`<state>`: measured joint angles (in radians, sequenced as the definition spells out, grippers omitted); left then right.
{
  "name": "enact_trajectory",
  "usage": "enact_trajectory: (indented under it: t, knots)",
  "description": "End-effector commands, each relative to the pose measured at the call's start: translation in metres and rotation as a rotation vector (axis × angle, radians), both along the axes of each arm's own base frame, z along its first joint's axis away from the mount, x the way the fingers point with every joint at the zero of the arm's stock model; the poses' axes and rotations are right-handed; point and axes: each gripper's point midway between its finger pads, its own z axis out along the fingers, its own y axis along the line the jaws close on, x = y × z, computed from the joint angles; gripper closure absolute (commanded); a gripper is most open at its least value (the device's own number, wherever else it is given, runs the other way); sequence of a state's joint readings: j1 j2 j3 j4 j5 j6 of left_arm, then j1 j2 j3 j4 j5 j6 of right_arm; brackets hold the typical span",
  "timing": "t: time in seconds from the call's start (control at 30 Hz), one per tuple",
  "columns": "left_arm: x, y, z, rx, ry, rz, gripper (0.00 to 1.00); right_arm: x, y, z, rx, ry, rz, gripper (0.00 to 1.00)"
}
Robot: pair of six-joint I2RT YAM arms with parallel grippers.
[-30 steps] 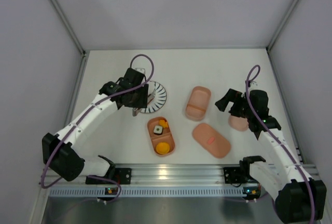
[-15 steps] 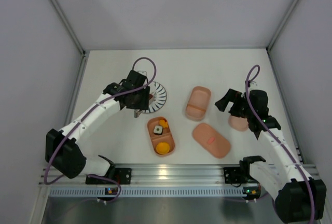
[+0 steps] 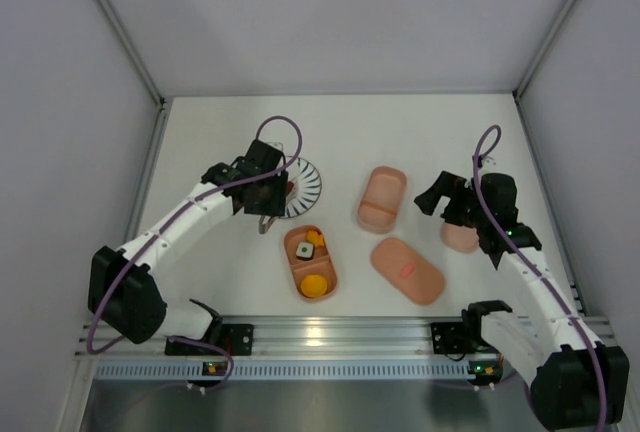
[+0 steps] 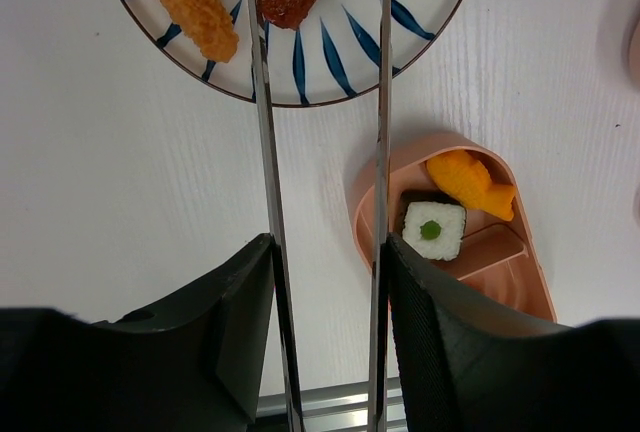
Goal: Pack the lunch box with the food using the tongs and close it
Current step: Pick up the fake food from the plate.
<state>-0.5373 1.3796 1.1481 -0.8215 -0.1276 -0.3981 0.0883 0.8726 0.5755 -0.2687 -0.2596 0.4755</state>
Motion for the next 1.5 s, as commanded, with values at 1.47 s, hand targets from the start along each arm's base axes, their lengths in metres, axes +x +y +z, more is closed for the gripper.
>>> enact_trajectory:
  t: [1.47]
  knots:
    - [0.003, -0.009, 0.003, -0.062, -0.01, -0.022, 0.73, 0.007, -0.005, 0.012, 0.007, -0.065, -0.021, 0.0]
